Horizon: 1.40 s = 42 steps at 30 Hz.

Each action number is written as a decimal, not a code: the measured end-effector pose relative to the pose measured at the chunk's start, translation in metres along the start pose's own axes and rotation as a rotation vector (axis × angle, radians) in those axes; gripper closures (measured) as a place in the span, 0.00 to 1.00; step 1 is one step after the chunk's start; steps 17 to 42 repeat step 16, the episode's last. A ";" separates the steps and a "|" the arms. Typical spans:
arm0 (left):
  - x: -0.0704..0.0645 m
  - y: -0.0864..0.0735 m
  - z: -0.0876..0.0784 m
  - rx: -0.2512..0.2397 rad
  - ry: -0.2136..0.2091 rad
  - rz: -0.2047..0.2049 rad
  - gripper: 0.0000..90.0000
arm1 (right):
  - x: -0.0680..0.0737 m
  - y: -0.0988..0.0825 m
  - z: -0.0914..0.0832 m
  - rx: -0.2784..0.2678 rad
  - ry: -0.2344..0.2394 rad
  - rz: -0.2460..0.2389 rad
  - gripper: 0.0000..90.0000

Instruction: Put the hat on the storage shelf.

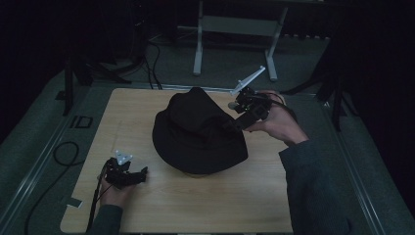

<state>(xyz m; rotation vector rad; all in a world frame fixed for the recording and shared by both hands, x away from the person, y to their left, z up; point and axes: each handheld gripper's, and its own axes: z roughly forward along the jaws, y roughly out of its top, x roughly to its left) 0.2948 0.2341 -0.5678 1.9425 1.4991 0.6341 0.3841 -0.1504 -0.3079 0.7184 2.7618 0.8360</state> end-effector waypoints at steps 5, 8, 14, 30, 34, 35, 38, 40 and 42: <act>0.000 0.000 0.000 -0.001 0.000 -0.001 0.13 | -0.002 -0.005 0.001 -0.003 -0.002 0.008 0.24; 0.000 0.000 0.000 -0.001 0.000 -0.001 0.13 | -0.004 -0.009 0.002 -0.005 0.003 0.011 0.24; 0.000 0.000 0.000 -0.001 0.000 -0.001 0.13 | -0.005 -0.013 0.004 -0.005 0.008 0.020 0.24; 0.000 0.000 0.000 -0.001 0.000 -0.001 0.13 | -0.005 -0.015 0.005 -0.010 0.004 0.026 0.23; 0.000 0.000 0.000 -0.001 0.000 -0.001 0.13 | -0.005 -0.015 0.005 -0.010 0.004 0.026 0.23; 0.000 0.000 0.000 -0.001 0.000 -0.001 0.13 | -0.005 -0.015 0.005 -0.010 0.004 0.026 0.23; 0.000 0.000 0.000 -0.001 0.000 -0.001 0.13 | -0.005 -0.015 0.005 -0.010 0.004 0.026 0.23; 0.000 0.000 0.000 -0.001 0.000 -0.001 0.13 | -0.005 -0.015 0.005 -0.010 0.004 0.026 0.23; 0.000 0.000 0.000 -0.001 0.000 -0.001 0.13 | -0.005 -0.015 0.005 -0.010 0.004 0.026 0.23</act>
